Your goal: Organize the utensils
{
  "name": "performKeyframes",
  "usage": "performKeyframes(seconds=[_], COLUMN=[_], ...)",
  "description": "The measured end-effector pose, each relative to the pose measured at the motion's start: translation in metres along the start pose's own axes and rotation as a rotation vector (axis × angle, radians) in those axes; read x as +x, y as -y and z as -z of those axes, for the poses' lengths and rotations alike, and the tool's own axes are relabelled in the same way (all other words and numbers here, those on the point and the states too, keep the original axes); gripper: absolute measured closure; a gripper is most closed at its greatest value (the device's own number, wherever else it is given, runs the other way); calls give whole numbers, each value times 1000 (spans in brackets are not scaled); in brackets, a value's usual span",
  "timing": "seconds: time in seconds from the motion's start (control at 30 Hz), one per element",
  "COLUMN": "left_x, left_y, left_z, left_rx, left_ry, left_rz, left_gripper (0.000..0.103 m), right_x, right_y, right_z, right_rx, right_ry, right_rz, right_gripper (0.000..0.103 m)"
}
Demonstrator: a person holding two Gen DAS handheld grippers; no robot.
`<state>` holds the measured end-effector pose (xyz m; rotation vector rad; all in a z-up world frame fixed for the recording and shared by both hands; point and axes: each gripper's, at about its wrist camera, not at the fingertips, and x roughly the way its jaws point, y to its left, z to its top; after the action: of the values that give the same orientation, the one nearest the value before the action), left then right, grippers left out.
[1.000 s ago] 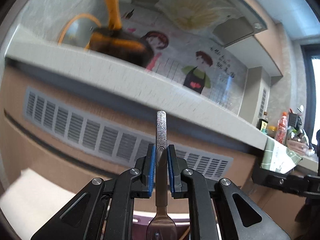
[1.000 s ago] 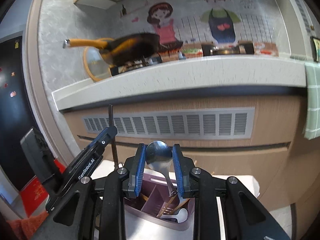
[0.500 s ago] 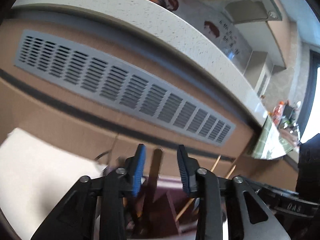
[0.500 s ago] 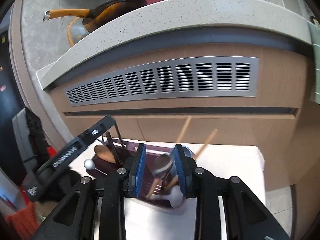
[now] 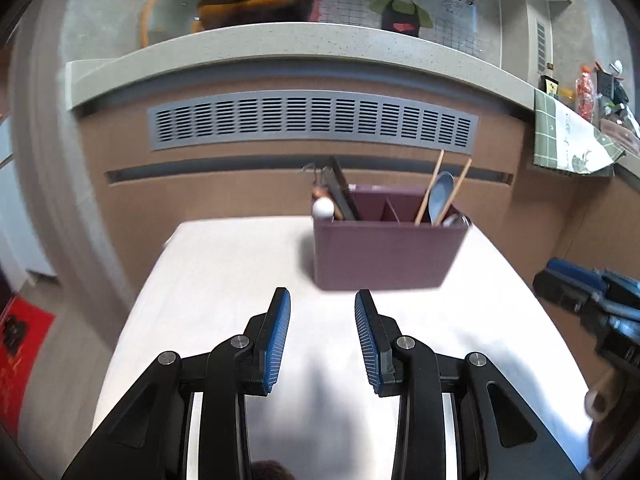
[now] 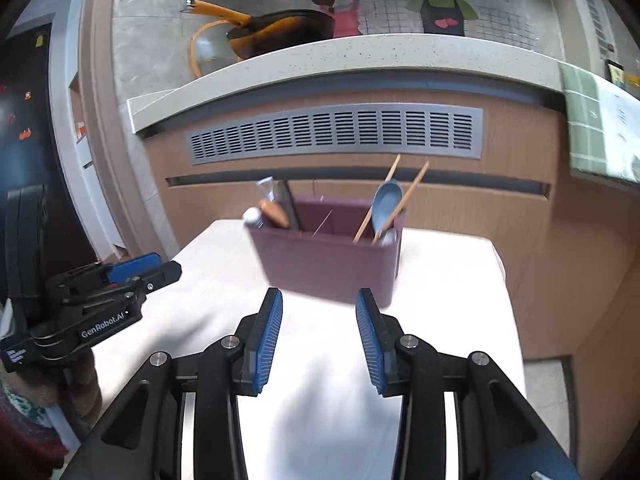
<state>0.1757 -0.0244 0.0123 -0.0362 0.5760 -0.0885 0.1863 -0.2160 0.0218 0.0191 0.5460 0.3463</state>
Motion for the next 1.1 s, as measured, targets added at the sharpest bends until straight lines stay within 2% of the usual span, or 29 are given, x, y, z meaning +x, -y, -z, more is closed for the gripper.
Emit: performKeyframes(seconds=[0.13, 0.27, 1.1], left_x=[-33, -53, -48], left_y=[7, 14, 19], left_z=[20, 31, 37], left_rx=[8, 32, 35], left_ry=[20, 48, -23], left_rz=[3, -18, 20], left_gripper=[68, 68, 68], right_x=[-18, -29, -41], right_y=[-12, -14, -20], right_z=[34, 49, 53], right_rx=[9, 30, 23], right_ry=[2, -2, 11], right_rz=[41, 65, 85], right_gripper=[67, 67, 67])
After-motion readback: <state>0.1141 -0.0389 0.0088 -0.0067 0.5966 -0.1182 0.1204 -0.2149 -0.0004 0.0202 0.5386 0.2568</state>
